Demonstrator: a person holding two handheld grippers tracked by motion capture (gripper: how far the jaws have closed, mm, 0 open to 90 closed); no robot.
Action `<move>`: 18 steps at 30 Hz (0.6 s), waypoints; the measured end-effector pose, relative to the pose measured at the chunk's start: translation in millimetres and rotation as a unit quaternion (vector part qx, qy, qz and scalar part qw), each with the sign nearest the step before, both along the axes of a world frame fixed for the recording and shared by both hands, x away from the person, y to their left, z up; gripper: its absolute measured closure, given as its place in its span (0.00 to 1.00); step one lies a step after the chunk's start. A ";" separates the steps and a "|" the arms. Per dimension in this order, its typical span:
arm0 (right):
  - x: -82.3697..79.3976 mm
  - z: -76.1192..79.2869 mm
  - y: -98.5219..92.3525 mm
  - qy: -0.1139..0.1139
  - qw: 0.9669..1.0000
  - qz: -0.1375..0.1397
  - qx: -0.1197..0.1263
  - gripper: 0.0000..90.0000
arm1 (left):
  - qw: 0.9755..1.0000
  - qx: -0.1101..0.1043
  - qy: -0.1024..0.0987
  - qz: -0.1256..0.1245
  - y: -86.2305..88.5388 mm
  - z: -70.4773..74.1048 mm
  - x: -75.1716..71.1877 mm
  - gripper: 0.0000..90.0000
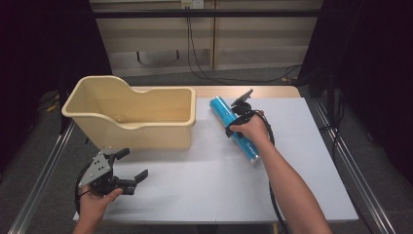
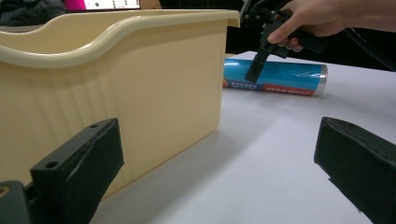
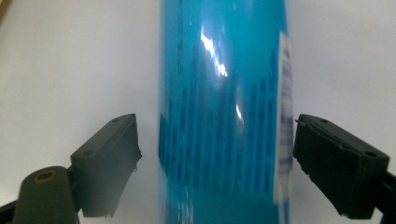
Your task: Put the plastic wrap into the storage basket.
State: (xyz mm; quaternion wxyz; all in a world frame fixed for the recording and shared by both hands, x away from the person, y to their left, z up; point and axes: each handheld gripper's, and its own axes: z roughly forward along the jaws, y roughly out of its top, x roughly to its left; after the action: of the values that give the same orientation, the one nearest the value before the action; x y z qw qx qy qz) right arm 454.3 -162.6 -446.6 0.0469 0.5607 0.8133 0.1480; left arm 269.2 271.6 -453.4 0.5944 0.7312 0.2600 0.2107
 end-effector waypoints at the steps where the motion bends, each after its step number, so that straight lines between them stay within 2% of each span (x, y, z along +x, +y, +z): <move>1: 0.0 0.0 0.0 0.000 1.000 0.000 0.000 0.20 | 1.000 0.000 0.000 0.000 0.2 0.0 0.4 0.01; 6: 12.7 -9.1 8.1 0.025 0.999 0.008 -0.029 0.26 | 1.000 0.000 0.001 -0.001 0.4 -0.5 2.1 0.01; 7: 12.7 -9.1 8.1 0.025 0.999 0.008 -0.029 0.26 | 1.000 0.000 0.001 -0.001 0.4 -0.5 2.3 0.01; 8: 13.7 -11.7 9.3 0.030 0.999 0.010 -0.029 0.31 | 1.000 -0.002 0.001 -0.002 0.5 -0.4 2.4 0.01; 10: 14.3 -12.3 9.8 0.029 0.999 0.018 -0.034 0.35 | 1.000 0.000 0.001 -0.002 0.6 -0.6 2.6 0.01; 14: 15.3 -11.4 8.1 0.032 0.999 0.016 -0.030 0.35 | 1.000 -0.001 0.002 -0.002 0.4 -0.4 2.5 0.01; 15: 14.1 -10.8 8.9 0.029 0.998 0.021 -0.042 0.36 | 1.000 -0.002 0.001 -0.001 0.6 -0.1 2.4 0.01; 18: 13.4 -8.9 7.8 0.028 0.998 0.029 -0.052 0.36 | 1.000 -0.005 0.001 0.001 1.0 0.1 2.3 0.01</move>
State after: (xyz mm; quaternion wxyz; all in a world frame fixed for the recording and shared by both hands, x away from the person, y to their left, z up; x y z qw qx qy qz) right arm 467.8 -154.8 -455.5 0.0492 0.5375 0.8369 0.0907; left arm 271.5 272.6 -453.3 0.5974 0.7284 0.2623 0.2091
